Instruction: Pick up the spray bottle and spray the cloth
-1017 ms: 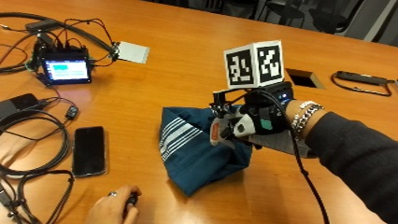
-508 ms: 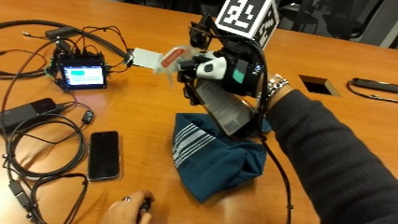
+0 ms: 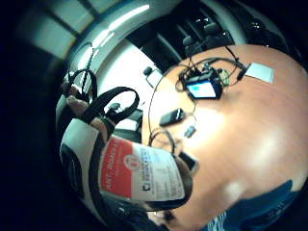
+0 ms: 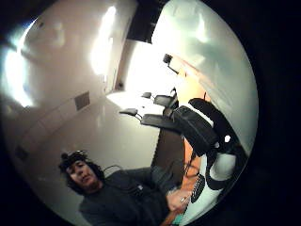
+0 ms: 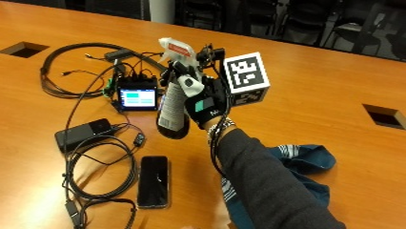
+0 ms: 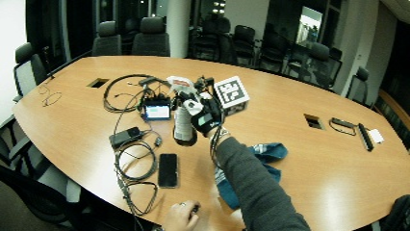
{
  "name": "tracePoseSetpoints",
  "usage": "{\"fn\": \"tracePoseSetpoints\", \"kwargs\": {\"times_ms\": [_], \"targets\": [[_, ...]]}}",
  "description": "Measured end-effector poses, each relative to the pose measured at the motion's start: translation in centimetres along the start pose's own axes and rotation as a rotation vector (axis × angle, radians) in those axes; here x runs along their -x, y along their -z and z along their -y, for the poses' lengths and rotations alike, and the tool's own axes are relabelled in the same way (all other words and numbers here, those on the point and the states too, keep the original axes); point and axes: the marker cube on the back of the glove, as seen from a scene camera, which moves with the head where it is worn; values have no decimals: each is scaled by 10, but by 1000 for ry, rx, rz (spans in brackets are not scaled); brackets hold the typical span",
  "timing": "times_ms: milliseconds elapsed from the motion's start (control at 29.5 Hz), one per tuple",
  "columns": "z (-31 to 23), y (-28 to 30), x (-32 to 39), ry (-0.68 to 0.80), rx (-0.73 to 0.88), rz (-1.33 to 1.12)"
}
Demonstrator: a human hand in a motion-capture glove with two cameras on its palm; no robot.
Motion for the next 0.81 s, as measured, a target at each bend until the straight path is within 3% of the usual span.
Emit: {"fn": "tracePoseSetpoints", "kwargs": {"times_ms": [136, 407, 813], "targets": [[-5, 5, -18, -15, -96, 33], [-24, -1, -55, -16, -28, -45], [-26, 16, -34, 96, -123, -59]]}}
